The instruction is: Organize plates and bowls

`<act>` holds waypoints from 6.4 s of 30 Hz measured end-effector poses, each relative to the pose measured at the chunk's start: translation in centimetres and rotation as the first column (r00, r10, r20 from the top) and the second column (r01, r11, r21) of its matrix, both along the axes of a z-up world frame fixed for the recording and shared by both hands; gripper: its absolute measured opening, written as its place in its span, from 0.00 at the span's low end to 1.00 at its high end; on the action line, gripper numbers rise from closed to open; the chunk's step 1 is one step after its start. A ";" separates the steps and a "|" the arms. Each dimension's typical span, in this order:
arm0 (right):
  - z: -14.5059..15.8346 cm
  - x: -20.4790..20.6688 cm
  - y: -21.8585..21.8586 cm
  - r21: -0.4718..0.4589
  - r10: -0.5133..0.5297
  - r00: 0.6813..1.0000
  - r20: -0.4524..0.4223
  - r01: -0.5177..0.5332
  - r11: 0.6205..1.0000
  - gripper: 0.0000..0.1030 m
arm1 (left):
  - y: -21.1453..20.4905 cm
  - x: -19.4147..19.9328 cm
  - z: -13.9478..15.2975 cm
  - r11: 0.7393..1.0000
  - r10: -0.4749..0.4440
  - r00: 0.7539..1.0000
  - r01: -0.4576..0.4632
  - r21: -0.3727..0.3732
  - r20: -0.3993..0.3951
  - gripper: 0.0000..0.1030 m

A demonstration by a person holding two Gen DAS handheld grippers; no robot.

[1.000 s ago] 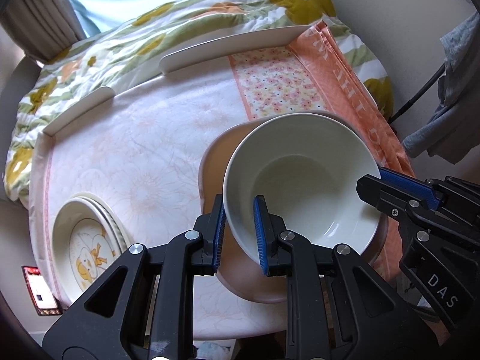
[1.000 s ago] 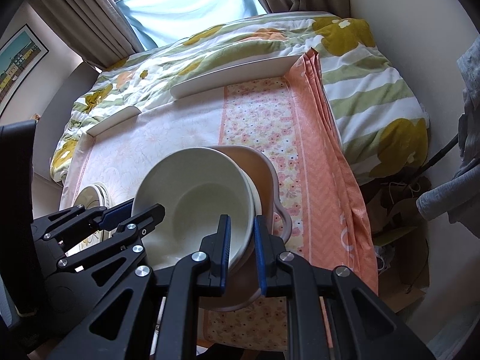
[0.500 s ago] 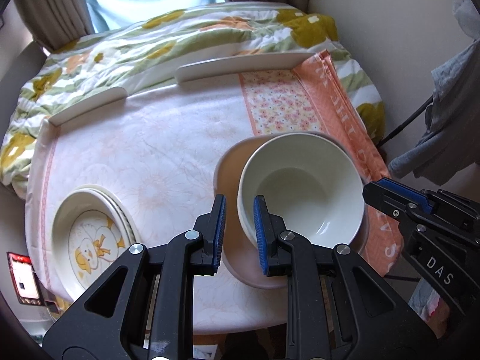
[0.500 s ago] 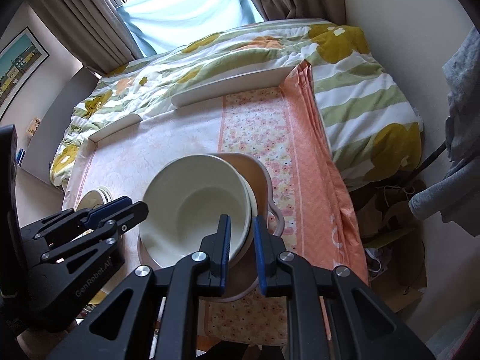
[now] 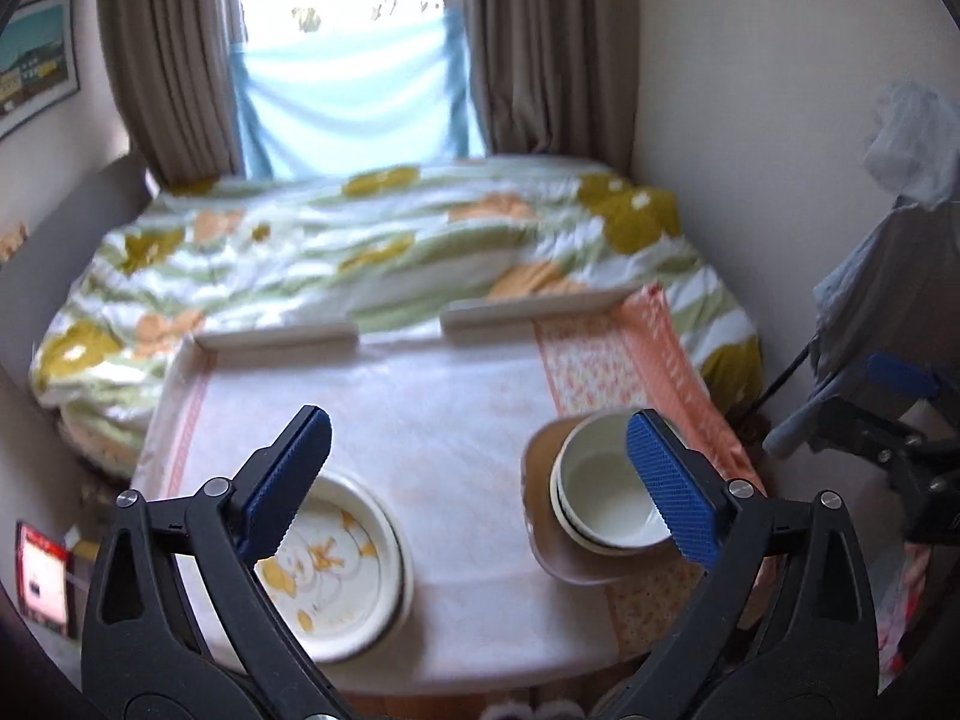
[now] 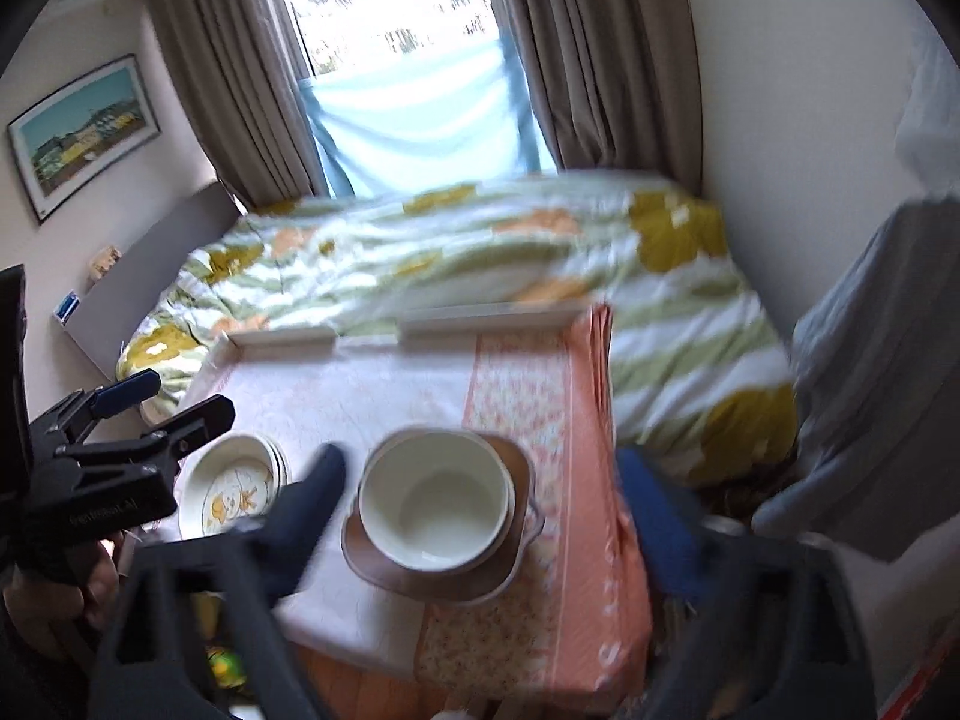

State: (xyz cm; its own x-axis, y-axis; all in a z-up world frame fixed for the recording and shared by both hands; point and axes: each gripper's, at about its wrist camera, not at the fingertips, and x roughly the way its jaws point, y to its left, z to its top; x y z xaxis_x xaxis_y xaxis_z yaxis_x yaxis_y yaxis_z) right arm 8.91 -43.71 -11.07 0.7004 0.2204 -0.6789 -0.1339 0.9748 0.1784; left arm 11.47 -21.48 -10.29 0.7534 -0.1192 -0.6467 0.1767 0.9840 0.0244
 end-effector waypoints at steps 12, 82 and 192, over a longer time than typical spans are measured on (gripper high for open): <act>-7.9 -0.5 -0.8 -0.087 -0.086 0.987 -0.132 0.075 0.993 0.99 | 1.3 1.7 -9.9 1.000 -0.021 0.981 0.023 0.011 -0.191 1.00; -6.4 6.9 13.6 -0.084 0.193 0.956 -0.222 -0.216 0.973 0.08 | 8.5 3.1 -7.1 0.998 -0.067 0.969 0.065 -0.016 -0.239 0.05; 9.2 -14.1 20.6 -0.108 -0.168 0.938 0.302 0.209 0.972 0.99 | 20.1 -17.5 10.0 0.993 0.101 0.958 -0.082 -0.080 0.268 1.00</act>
State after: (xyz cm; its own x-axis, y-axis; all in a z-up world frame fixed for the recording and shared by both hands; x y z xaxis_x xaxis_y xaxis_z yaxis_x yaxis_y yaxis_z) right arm -5.18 -23.15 -1.89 0.8904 -0.0149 -0.4549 0.0286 0.9993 0.0232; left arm -6.06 -1.37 -0.26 0.9089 -0.0778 -0.4097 0.0818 0.9966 -0.0077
